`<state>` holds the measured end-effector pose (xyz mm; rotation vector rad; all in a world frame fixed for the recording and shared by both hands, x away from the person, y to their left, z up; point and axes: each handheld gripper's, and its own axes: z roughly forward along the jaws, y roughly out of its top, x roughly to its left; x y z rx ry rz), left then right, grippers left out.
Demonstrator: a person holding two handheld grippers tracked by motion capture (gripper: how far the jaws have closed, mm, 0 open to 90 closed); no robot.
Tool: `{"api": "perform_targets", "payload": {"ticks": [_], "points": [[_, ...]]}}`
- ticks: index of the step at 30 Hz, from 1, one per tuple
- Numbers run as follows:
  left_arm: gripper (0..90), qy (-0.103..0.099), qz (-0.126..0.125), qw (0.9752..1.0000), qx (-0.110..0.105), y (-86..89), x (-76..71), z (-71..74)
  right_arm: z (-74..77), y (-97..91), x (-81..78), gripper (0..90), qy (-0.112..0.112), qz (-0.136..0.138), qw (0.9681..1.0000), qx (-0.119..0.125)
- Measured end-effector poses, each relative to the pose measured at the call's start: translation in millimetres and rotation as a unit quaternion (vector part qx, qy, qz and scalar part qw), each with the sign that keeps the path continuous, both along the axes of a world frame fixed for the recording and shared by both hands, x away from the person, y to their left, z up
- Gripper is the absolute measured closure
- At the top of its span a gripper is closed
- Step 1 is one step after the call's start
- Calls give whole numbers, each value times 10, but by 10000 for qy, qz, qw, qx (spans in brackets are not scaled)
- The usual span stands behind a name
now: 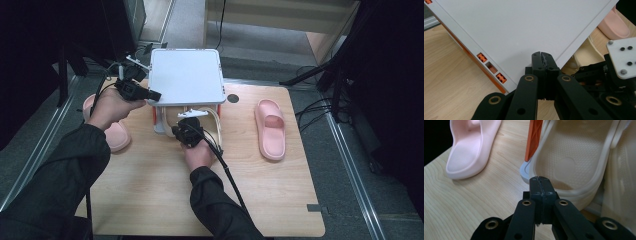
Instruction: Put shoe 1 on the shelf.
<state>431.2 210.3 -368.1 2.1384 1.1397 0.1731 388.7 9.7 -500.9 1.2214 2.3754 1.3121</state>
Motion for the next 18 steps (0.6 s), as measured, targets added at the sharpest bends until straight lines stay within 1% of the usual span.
{"api": "perform_targets", "payload": {"ticks": [2,5,7,8,10,12,14,16,18], "points": [[898,7,-16,10000,2,5,2,0,2,8,19,900,-19,38,10000,-16],[898,16,-13,10000,-21,9,5,-1,6,-6,26,900,37,192,9998,-101],[898,15,-12,10000,-25,11,5,-2,9,-31,4,900,57,256,9996,-51],[898,15,-6,10000,-24,10,4,-2,16,-48,-23,900,25,271,9996,-14],[898,3,-2,10000,3,7,0,1,41,-75,-80,900,61,347,9993,79],[897,22,-10,10000,-11,7,3,0,74,-113,-169,900,-45,467,9989,12],[898,31,-3,10000,-19,8,5,0,107,-176,-252,900,-75,530,9986,31],[897,38,13,10000,-41,12,5,-1,134,-254,-320,900,-5,552,9984,77],[897,37,36,10000,-64,9,2,-3,145,-335,-385,900,-16,602,9981,115]]}}
